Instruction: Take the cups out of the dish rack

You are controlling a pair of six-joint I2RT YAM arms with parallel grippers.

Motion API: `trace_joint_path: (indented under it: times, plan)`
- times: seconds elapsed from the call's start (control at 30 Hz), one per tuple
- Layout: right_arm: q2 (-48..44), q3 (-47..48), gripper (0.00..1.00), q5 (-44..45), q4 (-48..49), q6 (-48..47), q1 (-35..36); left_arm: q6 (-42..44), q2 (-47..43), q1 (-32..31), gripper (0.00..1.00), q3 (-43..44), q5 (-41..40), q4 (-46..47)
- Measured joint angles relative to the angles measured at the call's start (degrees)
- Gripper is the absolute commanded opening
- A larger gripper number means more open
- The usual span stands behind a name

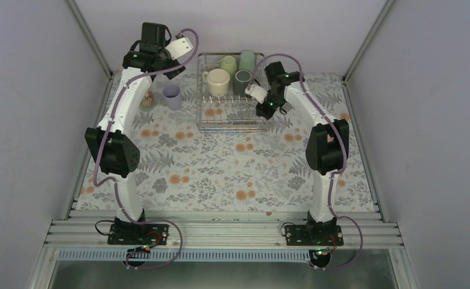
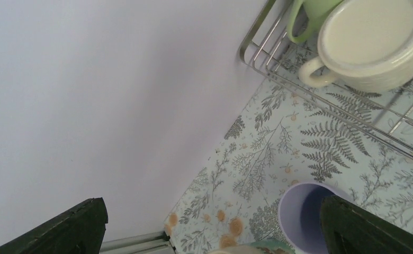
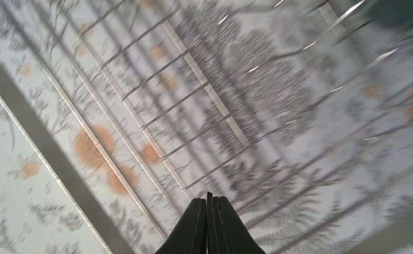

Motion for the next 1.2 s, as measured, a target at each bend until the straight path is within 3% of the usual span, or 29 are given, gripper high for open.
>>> trace_joint_path:
  times: [0.23, 0.47, 0.87, 1.0, 1.03, 1.1, 1.2]
  plan:
    - [-0.26, -6.82, 0.04, 1.36, -1.53, -0.22, 2.86, -4.46, -1.31, -0.09, 1.00, -10.12, -2.36, 11.28]
    - [-2.64, -9.94, 0.04, 2.89, -2.16, -1.42, 5.66, -6.23, -3.80, -0.46, 1.00, -14.38, -2.93, 15.72]
    - [-17.49, -29.92, 0.04, 1.55, -7.50, -2.36, 11.96, -6.71, -6.23, -0.66, 1.00, -20.79, -3.48, 19.63]
    - [-22.51, -31.50, 0.15, 0.24, -10.16, -1.49, 13.09, -6.80, -6.43, -0.66, 1.00, -21.77, -3.58, 20.39]
    - [-24.04, -31.21, 0.33, -0.09, -10.62, -1.40, 13.38, -6.93, -6.45, -0.66, 1.00, -21.77, -3.58, 20.46]
    - [-26.75, -29.51, 0.50, -0.87, -11.45, -0.92, 13.40, -7.26, -6.54, -0.66, 1.00, -21.77, -3.56, 20.61]
    - [-29.73, -25.62, 0.60, -0.28, -10.40, -0.42, 13.38, -7.74, -6.62, -0.66, 1.00, -21.77, -3.54, 20.72]
